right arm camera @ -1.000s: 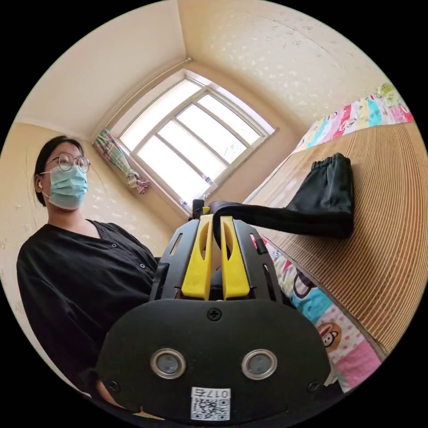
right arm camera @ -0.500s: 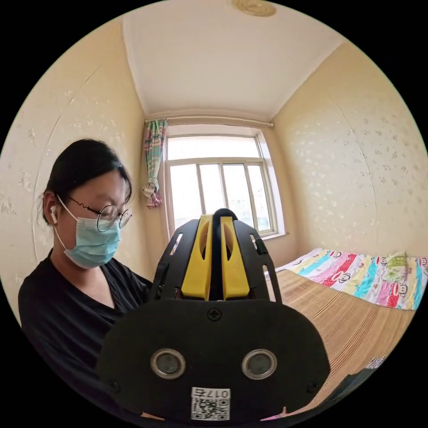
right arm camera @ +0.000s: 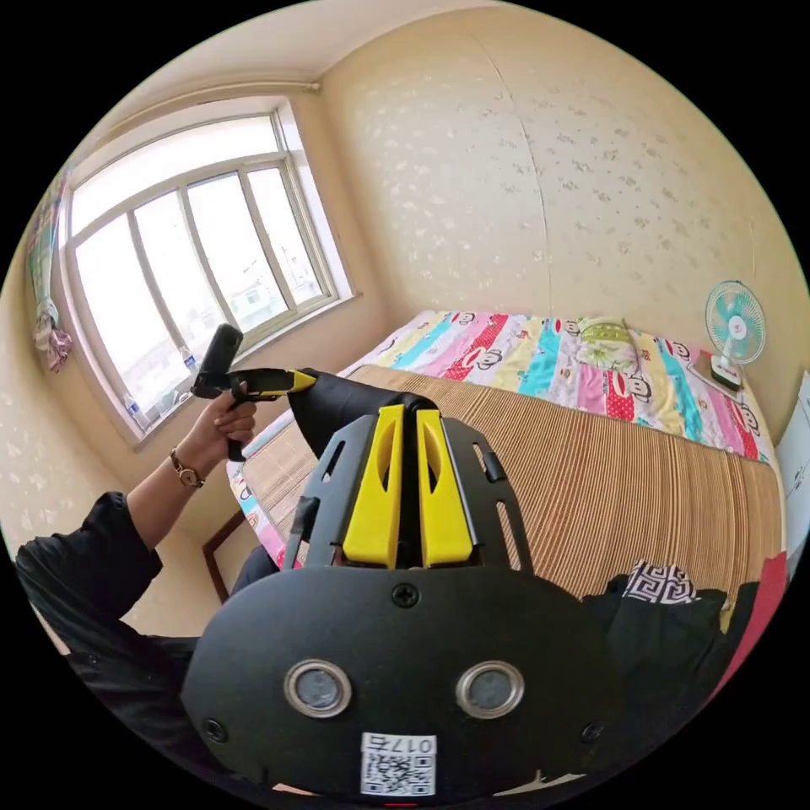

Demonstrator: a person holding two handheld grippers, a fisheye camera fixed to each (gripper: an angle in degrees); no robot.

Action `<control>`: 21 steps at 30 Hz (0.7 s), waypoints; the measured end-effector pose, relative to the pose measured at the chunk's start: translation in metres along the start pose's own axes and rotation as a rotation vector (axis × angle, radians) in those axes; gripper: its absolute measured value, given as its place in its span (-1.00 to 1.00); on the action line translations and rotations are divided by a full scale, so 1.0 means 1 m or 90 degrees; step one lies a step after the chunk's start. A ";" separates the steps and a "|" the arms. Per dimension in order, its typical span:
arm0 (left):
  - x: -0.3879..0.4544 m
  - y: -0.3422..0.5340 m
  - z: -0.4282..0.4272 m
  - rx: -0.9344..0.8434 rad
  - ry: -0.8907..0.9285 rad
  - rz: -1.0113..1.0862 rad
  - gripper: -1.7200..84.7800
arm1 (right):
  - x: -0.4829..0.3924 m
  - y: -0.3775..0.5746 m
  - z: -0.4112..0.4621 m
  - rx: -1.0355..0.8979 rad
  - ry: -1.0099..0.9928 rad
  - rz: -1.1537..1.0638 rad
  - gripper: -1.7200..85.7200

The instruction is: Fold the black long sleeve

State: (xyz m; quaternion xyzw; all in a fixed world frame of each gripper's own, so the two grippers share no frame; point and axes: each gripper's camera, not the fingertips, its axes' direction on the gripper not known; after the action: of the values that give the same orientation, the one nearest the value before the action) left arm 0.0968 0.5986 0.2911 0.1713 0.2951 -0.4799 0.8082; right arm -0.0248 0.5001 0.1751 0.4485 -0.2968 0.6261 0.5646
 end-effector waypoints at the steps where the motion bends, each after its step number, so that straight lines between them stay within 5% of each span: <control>1: -0.011 0.021 0.015 -0.021 -0.005 0.009 -0.87 | 0.006 0.023 0.020 -0.017 -0.015 0.017 -0.92; 8: -0.054 0.180 0.085 -0.097 0.055 -0.043 -0.86 | 0.006 0.215 0.098 -0.124 -0.091 0.078 -0.91; 14: -0.062 0.276 0.113 -0.071 -0.016 -0.137 -0.84 | -0.009 0.302 0.142 -0.223 -0.047 0.124 -0.90; 21: -0.047 0.300 0.100 0.013 -0.065 -0.204 -0.77 | 0.035 0.273 0.131 -0.076 -0.126 0.248 -0.74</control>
State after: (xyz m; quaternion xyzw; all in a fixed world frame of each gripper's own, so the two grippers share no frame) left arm 0.3746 0.7182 0.3960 0.1055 0.2723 -0.6136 0.7336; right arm -0.2595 0.3495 0.2983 0.4073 -0.4684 0.6578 0.4266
